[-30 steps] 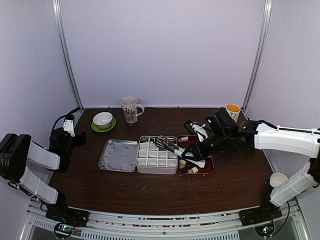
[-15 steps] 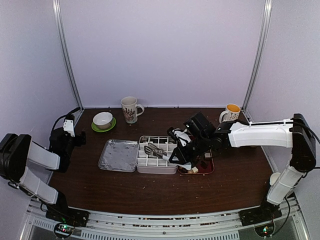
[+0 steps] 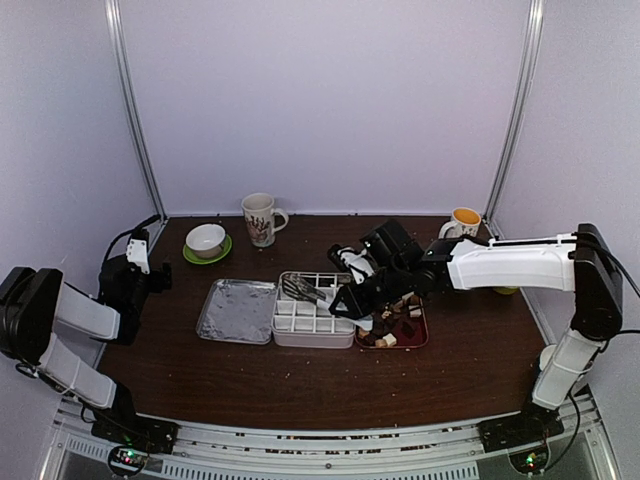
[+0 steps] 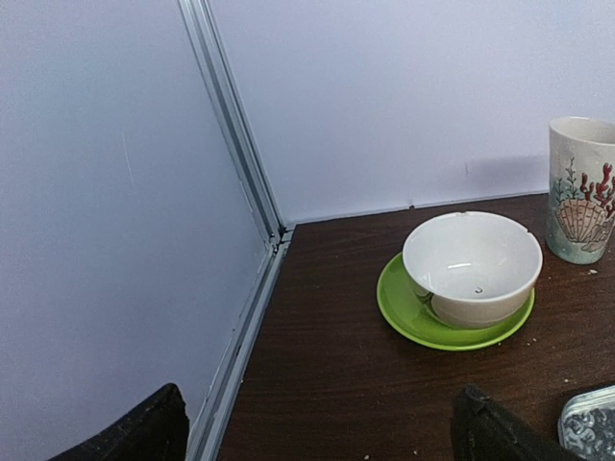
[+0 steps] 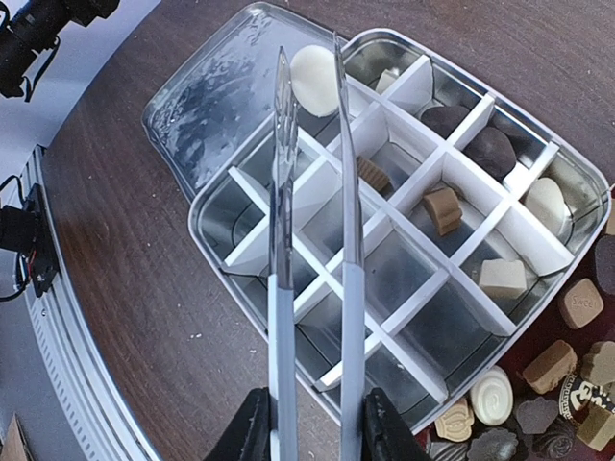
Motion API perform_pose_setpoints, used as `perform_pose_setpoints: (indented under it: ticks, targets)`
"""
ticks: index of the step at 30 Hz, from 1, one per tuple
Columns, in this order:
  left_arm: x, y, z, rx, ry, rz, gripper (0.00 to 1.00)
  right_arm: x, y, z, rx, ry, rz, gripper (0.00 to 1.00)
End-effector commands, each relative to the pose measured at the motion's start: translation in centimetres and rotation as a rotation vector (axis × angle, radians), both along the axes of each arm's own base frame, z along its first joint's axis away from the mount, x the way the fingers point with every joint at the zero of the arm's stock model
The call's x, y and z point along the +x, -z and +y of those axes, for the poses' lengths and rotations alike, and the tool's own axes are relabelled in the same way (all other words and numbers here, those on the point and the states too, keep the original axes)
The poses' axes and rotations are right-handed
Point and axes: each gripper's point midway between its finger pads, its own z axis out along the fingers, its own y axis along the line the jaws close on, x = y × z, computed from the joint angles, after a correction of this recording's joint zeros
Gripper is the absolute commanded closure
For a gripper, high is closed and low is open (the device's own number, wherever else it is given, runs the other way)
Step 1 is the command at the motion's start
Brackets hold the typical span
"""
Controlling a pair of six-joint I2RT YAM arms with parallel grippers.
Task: Pack the chocolate
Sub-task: Place the fake chocolate in the empty pocket of the box.
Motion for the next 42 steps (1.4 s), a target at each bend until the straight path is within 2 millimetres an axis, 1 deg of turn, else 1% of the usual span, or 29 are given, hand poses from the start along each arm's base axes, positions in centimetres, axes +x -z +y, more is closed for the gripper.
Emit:
perform_pose_setpoints:
  ticks: [1,7,11,18,23,30,35,39,42]
  targets:
    - [0.2,-1.6,0.5,-0.010,-0.018,-0.056,0.02,1.5,-1.5,0.9,0.018,0.013,-0.074,0.77]
    - [0.2,-1.5,0.5,-0.010,-0.018,-0.056,0.02,1.7,-1.7,1.2,0.024,0.015,-0.083,0.71]
    - [0.2,-1.6,0.5,-0.010,-0.017,-0.056,0.02,1.9,-2.0,1.1,0.031,0.023,-0.098,0.64]
    - [0.2,-1.5,0.5,-0.010,-0.018,-0.056,0.02,2.1,-2.5,1.0,0.036,0.031,-0.110,0.60]
    - [0.2,-1.6,0.5,-0.010,-0.018,-0.057,0.02,2.1,-2.9,1.0,0.043,0.030,-0.120,0.60]
    - [0.2,-1.6,0.4,-0.010,-0.017,-0.056,0.02,1.9,-4.5,0.3,0.053,0.032,-0.152,0.61]
    - [0.2,-1.6,0.5,-0.010,-0.018,-0.057,0.02,1.3,-5.7,-1.1,0.037,0.038,-0.179,0.62]
    - [0.2,-1.6,0.5,-0.010,-0.017,-0.058,0.02,0.9,-6.8,-2.9,0.027,0.063,-0.217,0.62]
    - [0.2,-1.6,0.4,-0.011,-0.016,-0.056,0.02,0.6,-7.1,-4.3,0.013,0.084,-0.236,0.62]
